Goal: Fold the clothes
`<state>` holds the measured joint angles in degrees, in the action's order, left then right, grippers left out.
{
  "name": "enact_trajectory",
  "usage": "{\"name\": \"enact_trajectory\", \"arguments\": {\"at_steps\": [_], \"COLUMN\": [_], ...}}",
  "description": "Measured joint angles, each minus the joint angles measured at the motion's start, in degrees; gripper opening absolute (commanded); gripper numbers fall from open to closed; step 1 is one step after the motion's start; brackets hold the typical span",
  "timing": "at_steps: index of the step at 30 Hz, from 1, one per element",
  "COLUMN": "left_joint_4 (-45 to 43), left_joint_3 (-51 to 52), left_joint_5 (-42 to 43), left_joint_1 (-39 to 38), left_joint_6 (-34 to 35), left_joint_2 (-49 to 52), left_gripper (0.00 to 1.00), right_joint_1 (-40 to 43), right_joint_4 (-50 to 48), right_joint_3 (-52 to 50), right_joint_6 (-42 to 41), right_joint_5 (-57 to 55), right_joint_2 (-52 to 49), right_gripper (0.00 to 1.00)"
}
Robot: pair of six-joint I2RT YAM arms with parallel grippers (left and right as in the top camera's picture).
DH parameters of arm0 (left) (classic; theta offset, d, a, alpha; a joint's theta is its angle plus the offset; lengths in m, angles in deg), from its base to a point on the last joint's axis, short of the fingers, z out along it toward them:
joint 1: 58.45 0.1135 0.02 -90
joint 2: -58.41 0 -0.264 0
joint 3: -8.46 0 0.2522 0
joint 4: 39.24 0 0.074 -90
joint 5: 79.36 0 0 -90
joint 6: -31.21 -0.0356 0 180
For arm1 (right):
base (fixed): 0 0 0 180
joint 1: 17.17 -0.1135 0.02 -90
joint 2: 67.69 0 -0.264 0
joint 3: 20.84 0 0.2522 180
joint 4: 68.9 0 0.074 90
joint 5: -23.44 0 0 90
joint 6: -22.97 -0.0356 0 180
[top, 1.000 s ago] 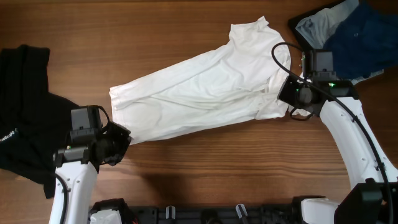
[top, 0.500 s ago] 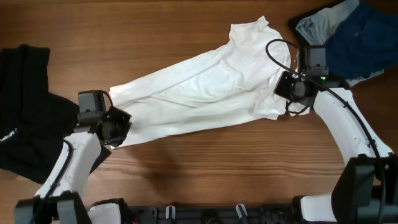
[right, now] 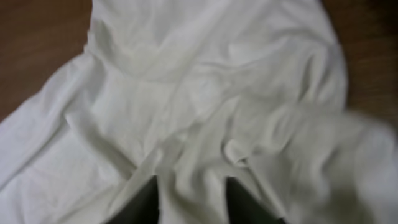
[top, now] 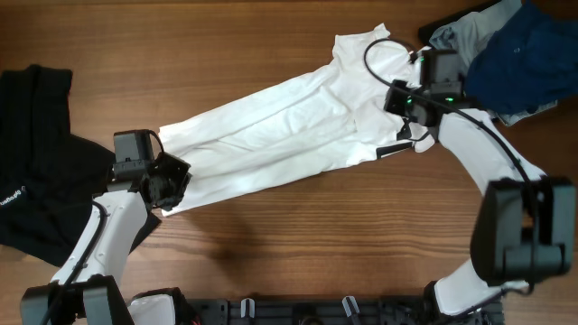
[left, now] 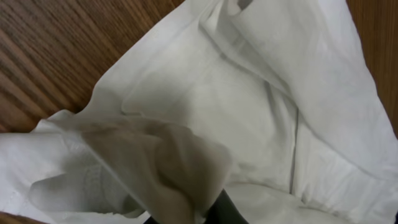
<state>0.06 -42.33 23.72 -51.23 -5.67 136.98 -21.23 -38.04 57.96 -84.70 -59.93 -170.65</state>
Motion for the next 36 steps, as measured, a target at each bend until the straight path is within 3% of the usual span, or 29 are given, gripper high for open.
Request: {"name": "enact_trajectory", "arguments": {"at_steps": [1, 6, 9, 10, 12, 13, 16, 19, 21, 25, 28, 30, 34, 36], "left_joint_4": [0.17, 0.35, 0.31, -0.04, -1.46, -2.78, -8.26, -11.26, -11.47, -10.93, -9.01, -8.61, -8.0, -7.98], "left_joint_3": [0.0, 0.0, 0.0, 0.0, -0.02, -0.02, -0.11, -0.42, -1.09, -4.04, -7.26, -9.07, -12.87, -13.7], "left_joint_5": [-0.02, -0.04, -0.17, -0.24, -0.17, 0.02, 0.57, 0.72, 0.33, -1.31, -3.54, -4.5, -4.85, -4.68], "left_joint_1": [0.0, 0.0, 0.0, 0.0, 0.0, 0.0, 0.0, 0.0, 0.0, 0.0, 0.0, 0.0, 0.0, 0.0], "left_joint_6": [0.0, 0.2, 0.15, 0.0, 0.2, 0.2, 0.13, 0.2, 0.09, -1.49, -2.27, -3.08, -3.41, -3.52], "left_joint_2": [0.0, 0.0, 0.0, 0.0, 0.0, 0.0, 0.0, 0.0, 0.0, 0.04, 1.07, 2.78, 10.56, 13.6], "left_gripper": [0.2, 0.24, 0.39, 0.39, 0.29, 0.33, 0.39, 0.18, 0.24, 0.19, 0.25, 0.25, 0.23, 0.23], "right_joint_1": [-0.72, -4.48, -4.81, -4.81, -4.79, -4.79, -4.81, -4.79, -4.81, -4.81, -4.81, -4.81, -4.81, -4.81], "right_joint_4": [-0.02, 0.55, 4.2, 5.7, 7.89, 8.04, 7.08, 8.96, 10.19, 11.69, 12.94, 14.16, 15.72, 15.72], "right_joint_3": [0.0, 1.03, 6.54, 9.75, 16.74, 19.5, 23.67, 23.85, 23.87, 23.82, 24.02, 25.49, 30.88, 32.11], "right_joint_6": [0.04, 2.29, 5.05, 6.03, 7.78, 8.46, 10.1, 11.02, 11.56, 12.46, 13.97, 15.28, 18.71, 19.74], "right_joint_5": [0.31, 0.87, 0.9, 0.87, 0.83, 0.83, 0.83, 0.83, 0.81, 0.81, -0.2, -1.42, -5.05, -6.21], "right_joint_2": [-1.14, -3.13, -3.19, -3.21, -3.23, -3.23, -3.21, -4.02, -6.56, -12.24, -13.22, -13.22, -13.22, -13.22], "right_gripper": [0.9, 0.9, 0.91, 0.91, 0.72, 0.69, 0.74, 0.74, 0.8, 0.84, 0.84, 0.85, 0.91, 0.88]}}
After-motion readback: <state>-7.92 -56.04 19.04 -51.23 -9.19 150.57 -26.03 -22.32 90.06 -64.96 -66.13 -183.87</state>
